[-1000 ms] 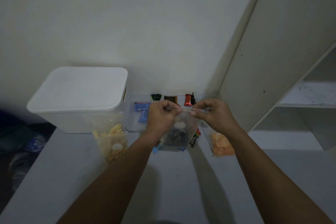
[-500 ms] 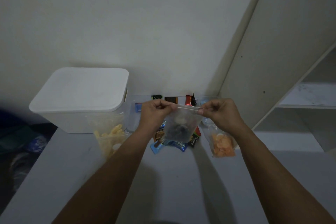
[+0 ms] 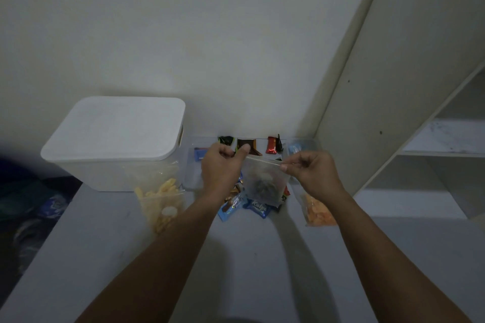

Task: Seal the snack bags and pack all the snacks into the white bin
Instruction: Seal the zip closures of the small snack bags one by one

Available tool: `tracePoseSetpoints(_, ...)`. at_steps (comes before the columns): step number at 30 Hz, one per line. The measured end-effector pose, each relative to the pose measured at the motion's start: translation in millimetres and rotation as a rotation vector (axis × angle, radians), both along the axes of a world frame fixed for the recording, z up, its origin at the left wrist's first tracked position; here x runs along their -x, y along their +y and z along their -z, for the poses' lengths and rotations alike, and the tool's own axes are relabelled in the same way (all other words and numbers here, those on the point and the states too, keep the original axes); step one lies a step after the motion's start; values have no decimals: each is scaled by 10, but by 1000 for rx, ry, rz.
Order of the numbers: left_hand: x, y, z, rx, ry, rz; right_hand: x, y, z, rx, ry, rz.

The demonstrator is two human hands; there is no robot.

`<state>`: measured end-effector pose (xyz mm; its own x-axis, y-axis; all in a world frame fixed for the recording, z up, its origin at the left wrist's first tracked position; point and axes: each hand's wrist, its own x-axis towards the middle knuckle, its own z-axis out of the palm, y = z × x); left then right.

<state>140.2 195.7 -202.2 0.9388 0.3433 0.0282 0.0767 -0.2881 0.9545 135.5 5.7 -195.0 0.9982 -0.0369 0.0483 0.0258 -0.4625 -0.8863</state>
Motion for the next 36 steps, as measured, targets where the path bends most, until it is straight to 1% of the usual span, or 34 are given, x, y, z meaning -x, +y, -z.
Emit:
tracePoseSetpoints(2, 32, -68, -6, 53, 129, 127, 14, 47, 27, -9, -15, 12)
tracePoseSetpoints(3, 44, -94, -16, 125, 217, 185, 18, 68, 34, -14, -27, 9)
tracePoseSetpoints(5, 57, -116, -34, 292, 349, 232, 22, 95, 61, -11, -52, -7)
tracePoseSetpoints(8, 44, -112, 4, 408, 376, 232, 71, 95, 85, -49, -27, -36)
tracePoseSetpoints(11, 59, -96, 69, 454, 360, 208, 94, 80, 119, -97, 31, -91)
tracePoseSetpoints(14, 94, -105, 129, 413, 372, 237, 82, 95, 159, -95, 71, -114)
tracePoseSetpoints(17, 138, -98, 163, 344, 367, 255, 38, 111, 219, 16, 84, -154)
tracePoseSetpoints(22, 239, -50, 154, 327, 328, 276, -14, 193, 278, 151, 88, -216)
tracePoseSetpoints(25, 256, -22, 178, 346, 350, 204, -27, 271, 292, 232, 85, -234)
tracePoseSetpoints(27, 239, 28, 263, 349, 345, 73, -35, 302, 319, 265, 88, -240)
tracePoseSetpoints(29, 221, 106, 344, 261, 294, -50, -51, 325, 348, 279, 96, -260)
tracePoseSetpoints(30, 223, 146, 372, 220, 277, -56, -56, 334, 358, 283, 98, -276)
tracePoseSetpoints(33, 265, 235, 419, 184, 252, 44, -69, 383, 328, 281, 109, -336)
tracePoseSetpoints(36, 312, 329, 461, 220, 239, 42, -54, 448, 305, 189, 114, -327)
